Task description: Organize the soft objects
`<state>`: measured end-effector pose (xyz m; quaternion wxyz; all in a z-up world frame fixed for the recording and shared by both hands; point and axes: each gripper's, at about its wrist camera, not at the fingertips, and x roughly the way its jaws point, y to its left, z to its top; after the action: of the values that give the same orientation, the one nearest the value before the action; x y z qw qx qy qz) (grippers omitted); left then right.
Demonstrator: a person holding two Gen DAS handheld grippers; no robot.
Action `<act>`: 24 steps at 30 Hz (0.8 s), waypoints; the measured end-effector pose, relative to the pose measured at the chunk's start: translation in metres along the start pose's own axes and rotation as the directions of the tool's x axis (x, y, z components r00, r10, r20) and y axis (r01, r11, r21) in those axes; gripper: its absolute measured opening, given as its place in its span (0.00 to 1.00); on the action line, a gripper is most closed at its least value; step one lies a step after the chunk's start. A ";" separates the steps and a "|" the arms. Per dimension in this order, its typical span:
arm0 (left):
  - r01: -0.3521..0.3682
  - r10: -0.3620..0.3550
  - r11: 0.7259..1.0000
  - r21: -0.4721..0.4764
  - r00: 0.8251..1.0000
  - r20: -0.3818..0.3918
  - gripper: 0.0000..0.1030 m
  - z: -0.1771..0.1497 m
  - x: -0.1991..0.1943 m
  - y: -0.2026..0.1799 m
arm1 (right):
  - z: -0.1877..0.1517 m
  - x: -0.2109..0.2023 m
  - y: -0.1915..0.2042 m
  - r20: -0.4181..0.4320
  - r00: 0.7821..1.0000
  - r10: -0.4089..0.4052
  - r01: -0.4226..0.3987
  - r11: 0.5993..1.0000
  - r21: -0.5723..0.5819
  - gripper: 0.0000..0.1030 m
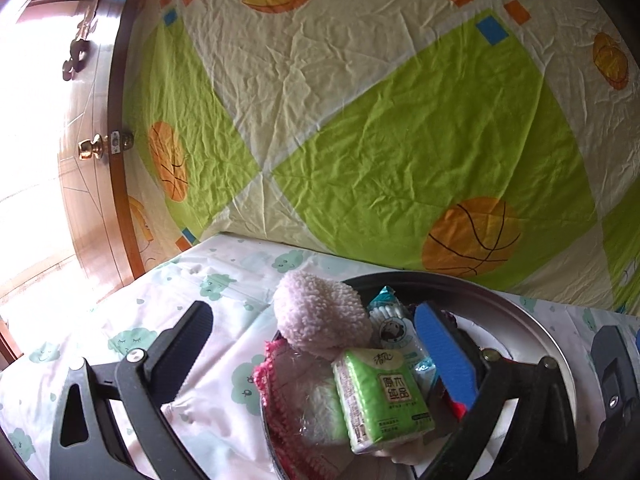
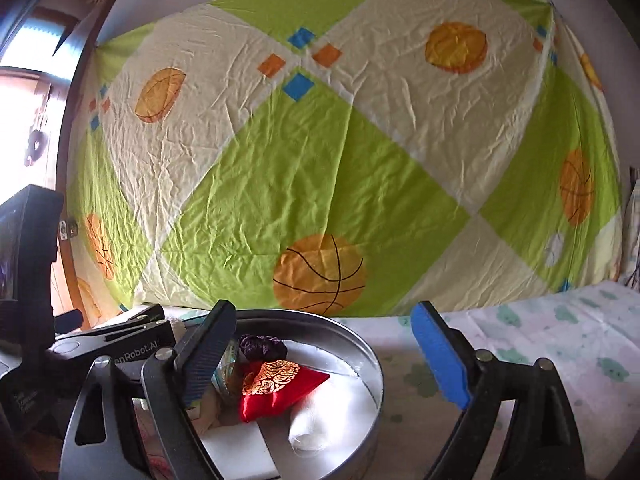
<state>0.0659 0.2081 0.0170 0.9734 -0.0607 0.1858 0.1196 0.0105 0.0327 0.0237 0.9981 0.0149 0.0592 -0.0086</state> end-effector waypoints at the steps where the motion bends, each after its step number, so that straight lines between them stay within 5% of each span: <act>1: -0.007 0.007 1.000 -0.005 1.000 0.016 0.99 -0.002 -0.003 0.001 | 0.001 -0.003 0.001 0.011 1.000 -0.013 0.014 1.000 -0.010 0.89; 11: -0.016 0.017 1.000 -0.025 0.998 0.066 1.00 -0.019 -0.029 0.004 | -0.001 -0.018 -0.018 0.006 0.998 -0.058 0.058 0.998 0.007 0.95; 24: -0.023 0.016 0.996 0.086 0.997 0.075 1.00 -0.039 -0.050 -0.022 | -0.003 -0.049 -0.035 0.054 0.997 -0.059 0.057 0.998 0.031 0.95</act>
<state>0.0126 0.1704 0.0019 0.9801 -0.0123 0.1552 0.1230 -0.0396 -0.0012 0.0256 0.9984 0.0276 0.0318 -0.0388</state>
